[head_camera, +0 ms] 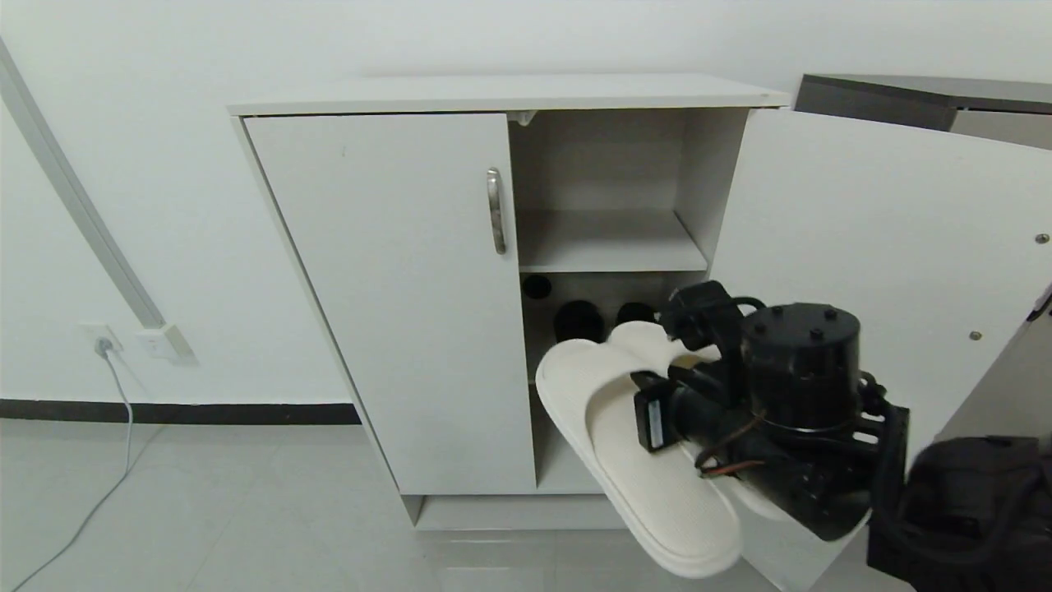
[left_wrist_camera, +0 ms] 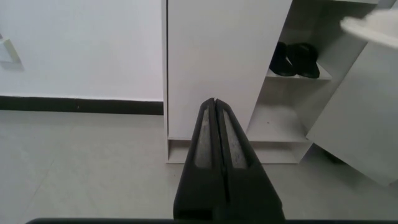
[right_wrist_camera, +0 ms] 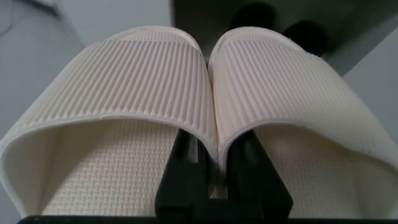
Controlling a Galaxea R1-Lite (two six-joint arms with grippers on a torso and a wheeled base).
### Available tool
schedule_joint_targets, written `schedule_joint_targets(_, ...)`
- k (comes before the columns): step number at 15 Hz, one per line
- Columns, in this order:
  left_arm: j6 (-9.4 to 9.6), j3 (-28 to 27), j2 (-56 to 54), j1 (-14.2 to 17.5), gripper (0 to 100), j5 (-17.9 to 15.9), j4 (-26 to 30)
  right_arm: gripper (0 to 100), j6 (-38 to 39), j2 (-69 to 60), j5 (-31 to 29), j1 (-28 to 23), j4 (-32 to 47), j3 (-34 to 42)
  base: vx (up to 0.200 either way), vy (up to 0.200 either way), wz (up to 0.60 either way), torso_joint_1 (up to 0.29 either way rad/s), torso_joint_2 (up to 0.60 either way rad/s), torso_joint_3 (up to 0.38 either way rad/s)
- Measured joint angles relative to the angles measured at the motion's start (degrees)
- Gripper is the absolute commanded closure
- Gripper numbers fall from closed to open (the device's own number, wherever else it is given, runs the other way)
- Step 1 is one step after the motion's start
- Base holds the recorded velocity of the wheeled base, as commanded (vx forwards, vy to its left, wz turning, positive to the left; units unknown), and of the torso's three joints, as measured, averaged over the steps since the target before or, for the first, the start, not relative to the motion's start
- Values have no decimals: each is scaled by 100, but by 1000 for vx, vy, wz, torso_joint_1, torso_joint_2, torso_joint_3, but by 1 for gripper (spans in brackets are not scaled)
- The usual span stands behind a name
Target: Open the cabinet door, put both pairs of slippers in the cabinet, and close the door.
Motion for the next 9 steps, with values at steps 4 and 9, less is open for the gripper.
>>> schedule_joint_targets(4, 0, 0, 0, -4, 100, 0, 0, 100, 1064, 484, -1002, 276, 2664, -2127, 0, 0, 0, 0, 0, 0)
schedule_joint_targets(9, 0, 0, 0, 0, 100, -2, 0, 100, 1517, 1264, -2519, 444, 4146, -4496, 0, 0, 0, 0, 0, 0)
